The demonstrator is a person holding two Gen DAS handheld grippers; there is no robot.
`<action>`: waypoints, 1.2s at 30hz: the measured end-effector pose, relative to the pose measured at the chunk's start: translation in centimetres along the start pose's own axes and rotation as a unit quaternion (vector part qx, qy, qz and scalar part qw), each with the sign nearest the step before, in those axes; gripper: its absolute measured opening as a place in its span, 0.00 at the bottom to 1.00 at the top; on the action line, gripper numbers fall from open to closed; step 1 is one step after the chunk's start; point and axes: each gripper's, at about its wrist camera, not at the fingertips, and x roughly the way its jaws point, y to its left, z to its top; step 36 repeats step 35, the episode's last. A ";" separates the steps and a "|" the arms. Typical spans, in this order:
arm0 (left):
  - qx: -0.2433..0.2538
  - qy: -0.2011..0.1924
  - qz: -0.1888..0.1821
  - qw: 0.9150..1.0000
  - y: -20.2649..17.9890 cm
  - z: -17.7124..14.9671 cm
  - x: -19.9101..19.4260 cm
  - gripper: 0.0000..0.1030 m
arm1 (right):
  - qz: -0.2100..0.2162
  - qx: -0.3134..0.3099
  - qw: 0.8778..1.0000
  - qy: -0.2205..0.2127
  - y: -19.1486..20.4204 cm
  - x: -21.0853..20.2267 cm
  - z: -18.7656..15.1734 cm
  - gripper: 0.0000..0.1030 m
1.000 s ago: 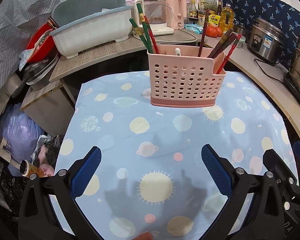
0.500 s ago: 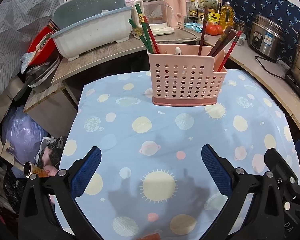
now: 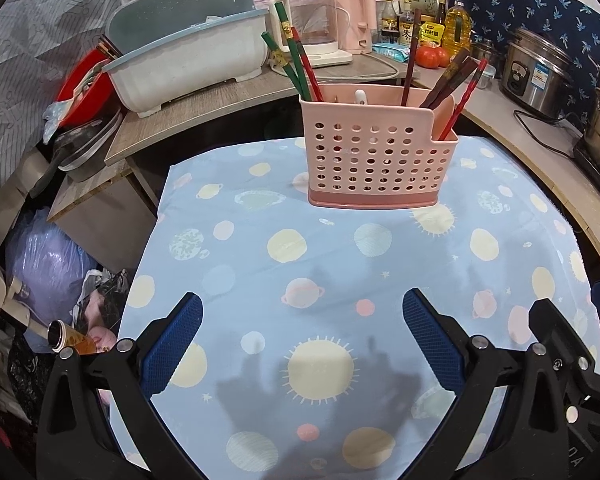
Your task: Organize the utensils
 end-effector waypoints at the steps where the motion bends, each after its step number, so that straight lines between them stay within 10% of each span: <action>1: 0.000 0.000 0.001 1.000 0.0 0.0 0.0 0.93 | 0.000 0.000 1.000 0.000 0.0 0.0 0.0 0.85; 36: 0.012 -0.006 -0.024 1.000 -0.8 0.3 0.3 0.92 | -0.017 0.005 1.000 -0.005 -0.7 -0.1 -0.1 0.85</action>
